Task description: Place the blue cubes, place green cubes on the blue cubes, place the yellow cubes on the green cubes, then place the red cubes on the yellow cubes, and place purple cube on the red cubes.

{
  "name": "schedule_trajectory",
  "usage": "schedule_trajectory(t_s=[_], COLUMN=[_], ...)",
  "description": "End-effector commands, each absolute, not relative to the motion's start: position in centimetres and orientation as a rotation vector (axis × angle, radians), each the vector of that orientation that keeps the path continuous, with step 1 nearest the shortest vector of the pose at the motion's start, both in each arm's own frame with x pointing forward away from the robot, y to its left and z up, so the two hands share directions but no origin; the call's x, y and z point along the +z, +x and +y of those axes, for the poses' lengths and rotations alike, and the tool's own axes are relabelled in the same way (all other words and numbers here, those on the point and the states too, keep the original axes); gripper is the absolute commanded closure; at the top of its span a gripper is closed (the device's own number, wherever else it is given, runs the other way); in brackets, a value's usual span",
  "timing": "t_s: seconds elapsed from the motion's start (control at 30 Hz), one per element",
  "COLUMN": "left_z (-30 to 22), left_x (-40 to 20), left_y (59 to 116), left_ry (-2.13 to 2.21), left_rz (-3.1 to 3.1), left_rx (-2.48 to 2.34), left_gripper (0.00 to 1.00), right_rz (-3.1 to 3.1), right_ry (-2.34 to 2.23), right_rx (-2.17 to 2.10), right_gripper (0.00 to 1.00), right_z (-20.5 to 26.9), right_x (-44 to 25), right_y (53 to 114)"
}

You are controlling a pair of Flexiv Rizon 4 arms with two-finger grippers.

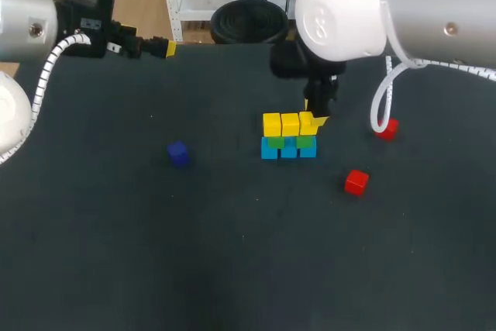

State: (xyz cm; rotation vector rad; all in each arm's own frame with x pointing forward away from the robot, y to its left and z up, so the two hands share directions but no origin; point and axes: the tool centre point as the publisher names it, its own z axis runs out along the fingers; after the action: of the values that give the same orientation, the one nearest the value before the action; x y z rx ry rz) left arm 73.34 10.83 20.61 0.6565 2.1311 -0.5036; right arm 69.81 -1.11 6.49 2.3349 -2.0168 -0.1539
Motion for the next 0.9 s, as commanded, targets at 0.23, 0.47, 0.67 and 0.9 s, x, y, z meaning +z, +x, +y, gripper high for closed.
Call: schedule_trajectory(t_s=[0.23, 0.47, 0.67, 0.9], left_z=[10.95, 10.95, 10.95, 10.95], left_x=[20.49, 20.49, 20.49, 20.49], left_y=[73.43, 73.43, 73.43, 73.43], left_ry=[0.659, 0.659, 0.659, 0.659], left_rz=[2.125, 2.125, 2.125, 2.125], left_rx=[-0.51, -0.51, -0.51, -0.51], left_gripper=[0.0, 0.0, 0.0, 0.0], right_rz=[-2.014, -2.007, -2.004, -2.007], right_ry=[2.334, 2.337, 2.336, 2.335], right_rx=[-0.163, -0.167, -0.168, -0.168], right_gripper=[1.0, 1.0, 1.0, 1.0], right_z=[-1.06, -1.0, -1.02, -1.04], right_x=[6.42, 6.36, 6.31, 6.28], right_y=[69.93, 69.88, 69.83, 69.83])
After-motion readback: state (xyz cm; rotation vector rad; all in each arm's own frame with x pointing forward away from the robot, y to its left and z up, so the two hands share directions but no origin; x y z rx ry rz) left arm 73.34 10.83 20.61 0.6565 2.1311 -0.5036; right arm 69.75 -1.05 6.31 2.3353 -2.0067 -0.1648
